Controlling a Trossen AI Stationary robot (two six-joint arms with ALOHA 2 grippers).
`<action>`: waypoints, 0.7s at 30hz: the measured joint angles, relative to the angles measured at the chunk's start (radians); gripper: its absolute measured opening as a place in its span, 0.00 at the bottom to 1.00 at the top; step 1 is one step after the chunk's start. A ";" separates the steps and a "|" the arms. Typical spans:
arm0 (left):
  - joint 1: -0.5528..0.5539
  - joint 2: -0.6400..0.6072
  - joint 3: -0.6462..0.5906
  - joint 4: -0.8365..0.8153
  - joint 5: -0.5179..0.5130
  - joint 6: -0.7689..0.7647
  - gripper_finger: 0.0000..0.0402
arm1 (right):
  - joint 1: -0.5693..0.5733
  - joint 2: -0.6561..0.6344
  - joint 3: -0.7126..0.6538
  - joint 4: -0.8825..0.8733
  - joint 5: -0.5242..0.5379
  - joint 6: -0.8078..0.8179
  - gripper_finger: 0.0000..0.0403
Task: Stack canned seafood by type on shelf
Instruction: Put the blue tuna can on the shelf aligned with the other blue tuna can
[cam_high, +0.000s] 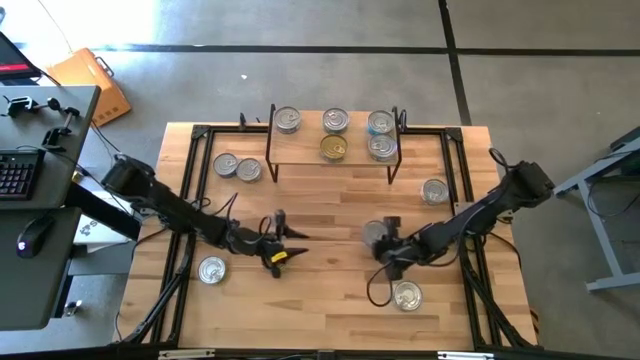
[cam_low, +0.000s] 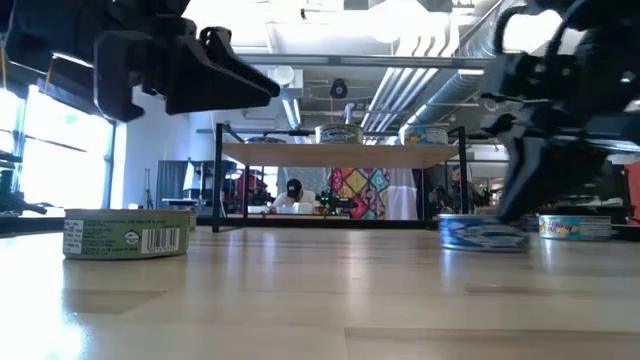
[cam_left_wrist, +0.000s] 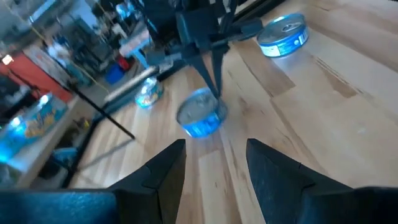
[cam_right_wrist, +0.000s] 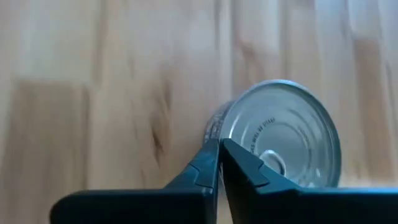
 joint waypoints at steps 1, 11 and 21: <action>0.000 0.008 0.005 0.009 0.000 0.018 0.40 | -0.014 0.006 -0.001 0.045 -0.008 -0.036 0.03; 0.029 0.017 0.071 -0.012 0.003 0.041 0.40 | -0.214 0.140 0.006 0.505 -0.149 -0.235 0.01; 0.074 0.017 0.071 -0.104 0.064 -0.025 0.40 | -0.270 0.233 0.125 0.745 -0.188 -0.309 0.00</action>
